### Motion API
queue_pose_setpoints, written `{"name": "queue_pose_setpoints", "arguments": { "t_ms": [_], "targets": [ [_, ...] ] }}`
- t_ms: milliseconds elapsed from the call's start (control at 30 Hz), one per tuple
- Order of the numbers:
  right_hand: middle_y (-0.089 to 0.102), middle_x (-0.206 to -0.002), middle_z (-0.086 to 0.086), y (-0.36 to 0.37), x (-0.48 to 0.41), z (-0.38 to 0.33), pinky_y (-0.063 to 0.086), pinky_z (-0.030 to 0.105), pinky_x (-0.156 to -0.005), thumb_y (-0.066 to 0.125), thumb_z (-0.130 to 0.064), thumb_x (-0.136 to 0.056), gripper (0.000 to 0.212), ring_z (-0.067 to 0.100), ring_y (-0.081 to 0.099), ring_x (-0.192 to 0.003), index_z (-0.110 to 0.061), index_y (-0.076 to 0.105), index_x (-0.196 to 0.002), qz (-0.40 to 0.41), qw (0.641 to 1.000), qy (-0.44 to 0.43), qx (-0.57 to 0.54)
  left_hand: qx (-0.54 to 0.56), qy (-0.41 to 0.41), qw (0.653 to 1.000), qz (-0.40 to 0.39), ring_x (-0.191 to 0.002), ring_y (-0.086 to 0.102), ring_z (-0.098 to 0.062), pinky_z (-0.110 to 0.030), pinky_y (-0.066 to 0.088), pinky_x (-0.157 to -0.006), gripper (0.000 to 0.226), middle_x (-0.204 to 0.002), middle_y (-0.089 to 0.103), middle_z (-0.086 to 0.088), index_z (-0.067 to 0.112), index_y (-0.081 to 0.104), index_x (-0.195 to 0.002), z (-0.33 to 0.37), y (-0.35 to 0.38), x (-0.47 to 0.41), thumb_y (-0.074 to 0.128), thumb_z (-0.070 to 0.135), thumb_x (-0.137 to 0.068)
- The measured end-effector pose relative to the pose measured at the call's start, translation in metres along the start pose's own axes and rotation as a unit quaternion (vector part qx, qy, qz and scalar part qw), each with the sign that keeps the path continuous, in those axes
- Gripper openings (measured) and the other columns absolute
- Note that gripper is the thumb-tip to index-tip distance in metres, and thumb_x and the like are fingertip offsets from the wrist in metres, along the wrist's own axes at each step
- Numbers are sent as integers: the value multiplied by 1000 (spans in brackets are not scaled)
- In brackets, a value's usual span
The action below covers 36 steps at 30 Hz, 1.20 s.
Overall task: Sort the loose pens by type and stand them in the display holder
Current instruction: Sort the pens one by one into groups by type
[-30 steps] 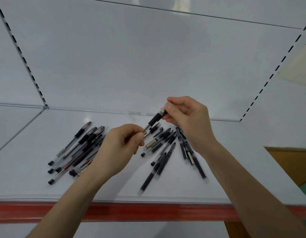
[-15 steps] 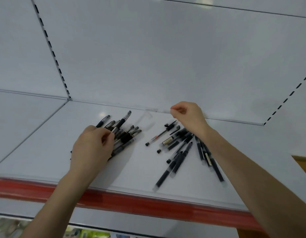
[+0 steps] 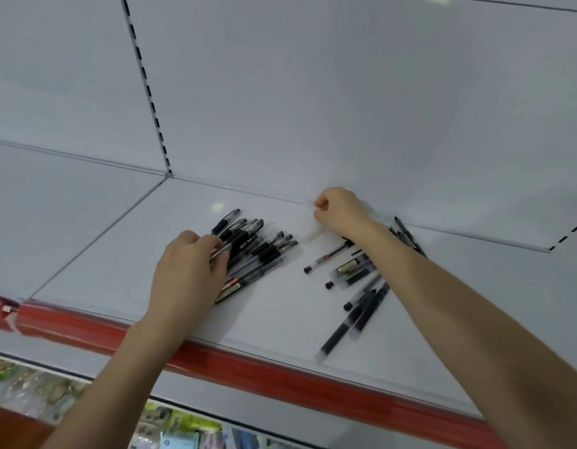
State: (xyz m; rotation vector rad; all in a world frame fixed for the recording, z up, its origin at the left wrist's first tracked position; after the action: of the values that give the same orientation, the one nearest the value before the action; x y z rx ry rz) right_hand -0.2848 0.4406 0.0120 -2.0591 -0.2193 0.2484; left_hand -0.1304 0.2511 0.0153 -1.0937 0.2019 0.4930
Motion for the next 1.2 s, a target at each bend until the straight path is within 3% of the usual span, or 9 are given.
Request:
{"name": "queue_pose_setpoints", "arguments": {
  "t_ms": [100, 200, 233, 367, 500, 700, 933, 1133, 1200],
  "targets": [
    [58, -104, 0, -25, 15, 16, 37, 2, -58, 51, -16, -91, 26, 12, 53, -92, -9, 59, -115, 25, 997, 19, -65, 41, 47, 998, 9, -82, 58, -36, -33, 41, -70, 16, -88, 61, -17, 3, 68, -96, 19, -1, 0, 62, 10, -82],
    [64, -100, 4, -54, 33, 44, 47, 17, -75, 57, -15, -88, 22, 12, 56, -85, -8, 63, -109, 80, 976, 44, -196, 94, 111, 989, -33, -73, 58, -26, -27, 39, -65, 10, -82, 62, -11, 5, 69, -89, 56, 12, 5, 63, 8, -81],
    [65, -92, 5, -61, 42, 54, 49, 23, -74, 59, -14, -88, 20, 13, 57, -79, -5, 63, -105, 94, 965, 58, -239, 111, 134, 983, -52, -70, 58, -23, -25, 39, -63, 8, -80, 62, -9, 6, 69, -86, 70, 18, 7, 63, 8, -81],
    [61, -73, 2, -84, 82, 87, 50, 13, -56, 60, -10, -88, 3, 10, 58, -67, -10, 61, -84, 127, 924, 94, -349, 144, 194, 965, -103, -72, 57, -21, -33, 49, -68, 9, -78, 65, -7, 6, 70, -83, 112, 43, 13, 61, 8, -83],
    [65, -76, 2, -98, 116, 117, 52, 15, -60, 63, -9, -85, 10, 5, 64, -63, -16, 60, -79, 159, 911, 120, -361, 115, 187, 966, -134, -83, 58, -24, -40, 48, -77, 17, -90, 64, -9, 8, 68, -92, 129, 66, 6, 52, 13, -88],
    [65, -74, 4, -102, 144, 138, 54, 15, -60, 64, -6, -84, 11, 2, 65, -58, -15, 60, -79, 182, 904, 129, -364, 71, 198, 964, -165, -81, 57, -26, -33, 46, -69, 18, -87, 62, -7, 8, 66, -88, 147, 81, -2, 50, 18, -89],
    [63, -79, 3, -94, 144, 127, 56, 20, -67, 63, -4, -84, 19, 7, 65, -63, -19, 59, -96, 167, 911, 111, -360, -28, 202, 950, -235, -88, 56, -26, -33, 43, -70, 25, -97, 62, -9, 6, 60, -96, 160, 107, 6, 46, 26, -91],
    [60, -78, -3, -95, 139, 103, 55, 17, -69, 60, -10, -87, 19, 6, 62, -70, -25, 64, -99, 146, 908, 77, -384, 64, 186, 959, -201, -66, 48, -20, -28, 33, -56, 25, -70, 53, -6, 10, 55, -69, 152, 85, 2, 44, 16, -90],
    [60, -81, -4, -100, 138, 96, 51, 13, -63, 58, -13, -89, 19, 7, 59, -73, -25, 65, -101, 147, 917, 64, -364, 131, 167, 961, -179, -69, 53, -21, -28, 35, -58, 24, -72, 58, -9, 7, 57, -75, 147, 65, 0, 43, 16, -92]
  ]
}}
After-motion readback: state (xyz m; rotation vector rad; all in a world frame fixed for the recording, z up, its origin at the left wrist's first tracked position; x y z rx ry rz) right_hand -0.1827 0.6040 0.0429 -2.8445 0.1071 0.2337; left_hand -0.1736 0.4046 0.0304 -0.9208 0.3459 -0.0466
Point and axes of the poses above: each hand's wrist, its own x-axis away from the middle knuckle, its own y-axis out of the palm, z = x × y, the point moved 10 cm from there along -x, towards the middle knuckle
